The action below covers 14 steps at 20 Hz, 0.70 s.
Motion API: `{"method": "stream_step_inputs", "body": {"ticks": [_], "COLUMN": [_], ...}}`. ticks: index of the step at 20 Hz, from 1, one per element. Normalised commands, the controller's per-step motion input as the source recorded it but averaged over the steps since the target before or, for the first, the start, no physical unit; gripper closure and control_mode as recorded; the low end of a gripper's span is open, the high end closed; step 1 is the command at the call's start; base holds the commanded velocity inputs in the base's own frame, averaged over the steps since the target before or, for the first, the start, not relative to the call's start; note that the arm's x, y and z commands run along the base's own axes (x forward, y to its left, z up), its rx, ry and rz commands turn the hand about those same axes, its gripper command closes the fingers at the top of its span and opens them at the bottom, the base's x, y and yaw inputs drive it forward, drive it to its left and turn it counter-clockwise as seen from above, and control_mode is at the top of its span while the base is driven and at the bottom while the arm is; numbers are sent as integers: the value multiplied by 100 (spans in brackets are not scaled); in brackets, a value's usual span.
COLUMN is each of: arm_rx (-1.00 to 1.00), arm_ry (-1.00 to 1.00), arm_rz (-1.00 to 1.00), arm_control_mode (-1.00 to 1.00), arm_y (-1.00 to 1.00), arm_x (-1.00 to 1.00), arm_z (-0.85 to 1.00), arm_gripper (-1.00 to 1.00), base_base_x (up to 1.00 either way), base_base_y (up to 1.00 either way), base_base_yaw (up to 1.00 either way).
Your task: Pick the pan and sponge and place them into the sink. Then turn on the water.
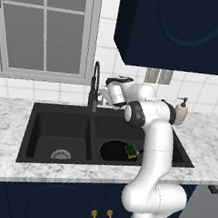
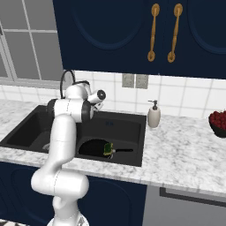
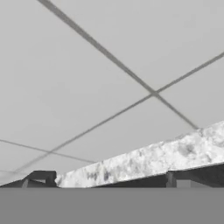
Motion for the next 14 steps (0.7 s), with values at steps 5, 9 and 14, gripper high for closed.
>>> {"method": "stream_step_inputs", "body": {"ticks": [5,9,14], "arm_rx": [0,9,30], "arm_ry": [8,3,3], "arm_rz": [0,-1,-3], "arm_control_mode": [-100,-100,-100], "arm_y": [0,-15,-53], "arm_x": [17,15,6], "arm_z": [-5,-7,-28], "arm_gripper": [100,100,100], "base_base_x": [0,0,0], "base_base_y": [0,0,0], "base_base_yaw": [0,0,0]}}
